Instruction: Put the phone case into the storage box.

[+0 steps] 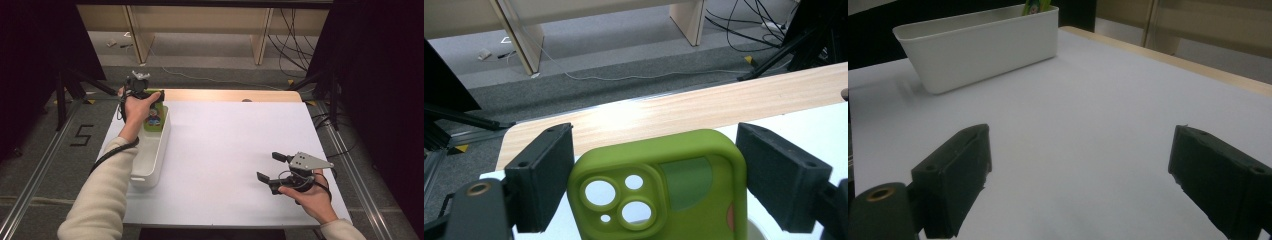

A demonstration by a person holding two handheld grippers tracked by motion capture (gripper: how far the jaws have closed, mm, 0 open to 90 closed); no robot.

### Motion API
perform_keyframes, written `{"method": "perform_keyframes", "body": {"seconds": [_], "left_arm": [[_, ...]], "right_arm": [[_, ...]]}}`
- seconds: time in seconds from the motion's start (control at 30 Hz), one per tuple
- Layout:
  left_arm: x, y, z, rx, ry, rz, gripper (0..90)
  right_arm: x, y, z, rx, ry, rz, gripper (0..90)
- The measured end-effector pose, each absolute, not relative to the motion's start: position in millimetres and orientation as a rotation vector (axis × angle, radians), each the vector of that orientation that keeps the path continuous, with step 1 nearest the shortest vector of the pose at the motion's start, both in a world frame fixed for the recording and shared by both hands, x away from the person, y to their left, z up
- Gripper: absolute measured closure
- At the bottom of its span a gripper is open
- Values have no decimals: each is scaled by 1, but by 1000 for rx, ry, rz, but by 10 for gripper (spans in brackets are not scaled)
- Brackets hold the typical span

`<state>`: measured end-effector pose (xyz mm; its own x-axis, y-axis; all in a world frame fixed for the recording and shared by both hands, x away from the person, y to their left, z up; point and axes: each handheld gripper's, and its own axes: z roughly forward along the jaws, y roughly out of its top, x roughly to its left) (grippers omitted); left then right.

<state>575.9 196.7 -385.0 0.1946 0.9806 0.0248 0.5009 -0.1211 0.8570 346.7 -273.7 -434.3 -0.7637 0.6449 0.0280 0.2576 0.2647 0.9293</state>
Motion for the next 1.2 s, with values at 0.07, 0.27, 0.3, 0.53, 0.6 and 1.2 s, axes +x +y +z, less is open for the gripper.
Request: {"method": "perform_keyframes", "body": {"seconds": [0.07, 0.27, 0.3, 0.53, 0.6, 1.2], "left_arm": [[576, 196, -386, 1735, 1403, 818, 170], [578, 196, -389, 1749, 1406, 811, 170], [578, 195, -389, 1748, 1406, 811, 170], [578, 194, -389, 1750, 1407, 815, 170], [578, 194, -389, 1749, 1407, 816, 170], [578, 191, -394, 1776, 1408, 810, 167]], "right_arm": [[347, -274, -434, 823, 2185, 1501, 113], [347, -274, -434, 822, 2185, 1501, 112], [347, -274, -434, 823, 2186, 1499, 112], [347, -274, -434, 822, 2186, 1499, 113], [347, -274, -434, 822, 2187, 1500, 112], [347, -273, -434, 821, 2186, 1501, 112]]}}
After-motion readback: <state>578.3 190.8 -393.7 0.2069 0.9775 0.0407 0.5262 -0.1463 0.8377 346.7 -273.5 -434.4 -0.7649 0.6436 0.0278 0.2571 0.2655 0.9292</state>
